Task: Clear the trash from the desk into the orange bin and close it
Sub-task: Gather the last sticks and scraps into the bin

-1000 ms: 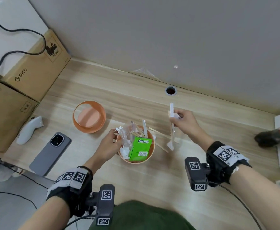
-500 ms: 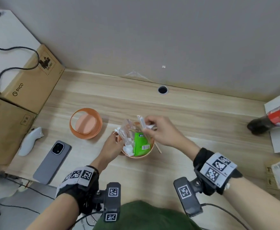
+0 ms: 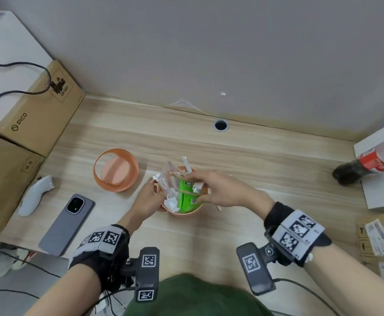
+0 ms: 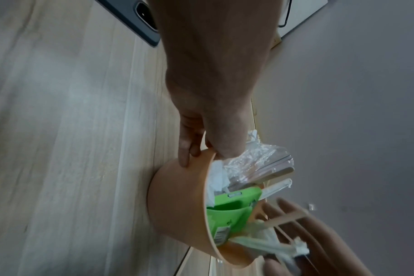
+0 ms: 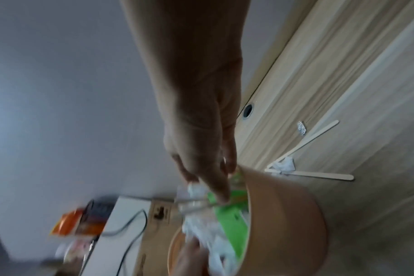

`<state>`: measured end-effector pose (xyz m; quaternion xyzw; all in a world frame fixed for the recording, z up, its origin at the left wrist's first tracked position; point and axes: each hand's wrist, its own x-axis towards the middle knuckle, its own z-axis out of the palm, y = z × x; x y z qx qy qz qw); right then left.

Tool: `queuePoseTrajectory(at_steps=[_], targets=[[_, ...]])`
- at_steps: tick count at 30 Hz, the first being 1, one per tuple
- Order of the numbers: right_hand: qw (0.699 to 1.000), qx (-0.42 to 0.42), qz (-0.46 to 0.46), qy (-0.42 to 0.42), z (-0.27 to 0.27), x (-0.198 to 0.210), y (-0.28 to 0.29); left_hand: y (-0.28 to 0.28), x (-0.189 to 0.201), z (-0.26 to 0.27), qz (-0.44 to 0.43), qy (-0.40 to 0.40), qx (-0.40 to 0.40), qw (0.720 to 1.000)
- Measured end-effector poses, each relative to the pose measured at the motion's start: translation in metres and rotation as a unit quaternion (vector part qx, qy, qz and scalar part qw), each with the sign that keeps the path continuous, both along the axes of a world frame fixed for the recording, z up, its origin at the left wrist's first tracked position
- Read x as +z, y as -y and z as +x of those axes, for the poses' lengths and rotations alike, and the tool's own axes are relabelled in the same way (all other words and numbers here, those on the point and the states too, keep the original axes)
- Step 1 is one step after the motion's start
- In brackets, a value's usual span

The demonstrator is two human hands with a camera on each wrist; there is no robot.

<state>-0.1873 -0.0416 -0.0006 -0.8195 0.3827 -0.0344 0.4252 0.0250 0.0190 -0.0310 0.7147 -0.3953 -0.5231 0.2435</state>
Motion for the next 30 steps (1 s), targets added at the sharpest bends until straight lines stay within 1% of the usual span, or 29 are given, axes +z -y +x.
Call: queuePoseTrajectory(at_steps=[1,2,3,4,5,6,8,9,11,12,14,16,18,20,23,27,30], targets=[[0.997,-0.032,0.046,0.051,-0.007,0.002,0.004,-0.002,0.000,0.006,0.000,0.002,0.003,1.000],[0.987,-0.081,0.092,0.108,-0.013,0.003,0.008,-0.004,0.001,0.011,0.000,0.003,0.007,1.000],[0.971,-0.138,0.123,0.153,-0.020,0.000,0.012,-0.007,0.001,0.016,0.000,0.003,0.011,1.000],[0.956,-0.194,0.132,0.175,-0.025,-0.004,0.016,-0.010,0.003,0.021,0.000,0.004,0.014,1.000],[0.948,-0.240,0.121,0.168,-0.031,-0.012,0.021,-0.013,0.004,0.025,-0.001,0.004,0.017,1.000],[0.945,-0.275,0.102,0.142,-0.036,-0.023,0.024,-0.015,0.005,0.028,-0.002,0.002,0.022,1.000],[0.940,-0.329,0.076,0.040,-0.045,-0.052,0.026,-0.020,0.005,0.034,-0.003,-0.003,0.032,0.999],[0.936,-0.342,0.075,-0.018,-0.049,-0.068,0.025,-0.022,0.004,0.037,-0.002,-0.004,0.035,0.999],[0.936,-0.331,0.061,-0.104,-0.050,-0.096,0.020,-0.026,0.002,0.043,0.003,-0.008,0.042,0.999],[0.936,-0.326,0.049,-0.119,-0.047,-0.106,0.016,-0.028,0.002,0.044,0.004,-0.010,0.046,0.999],[0.932,-0.346,0.051,-0.097,-0.031,-0.115,0.008,-0.032,0.001,0.047,0.005,-0.011,0.052,0.999],[0.938,-0.330,0.062,-0.088,-0.011,-0.116,0.003,-0.034,0.003,0.047,0.006,-0.015,0.056,0.998],[0.953,-0.279,0.048,-0.106,0.006,-0.115,0.001,-0.036,0.004,0.046,0.007,-0.018,0.058,0.998],[0.960,-0.245,0.025,-0.130,0.016,-0.115,0.001,-0.036,0.004,0.046,0.009,-0.016,0.062,0.998],[0.962,-0.204,-0.029,-0.180,0.026,-0.115,0.004,-0.036,0.004,0.045,0.009,-0.019,0.064,0.998],[0.958,-0.178,-0.066,-0.213,0.034,-0.105,0.015,-0.036,0.004,0.045,0.013,-0.021,0.068,0.997],[0.957,-0.114,-0.109,-0.243,0.033,-0.097,0.024,-0.035,0.004,0.046,0.016,-0.025,0.072,0.997]])
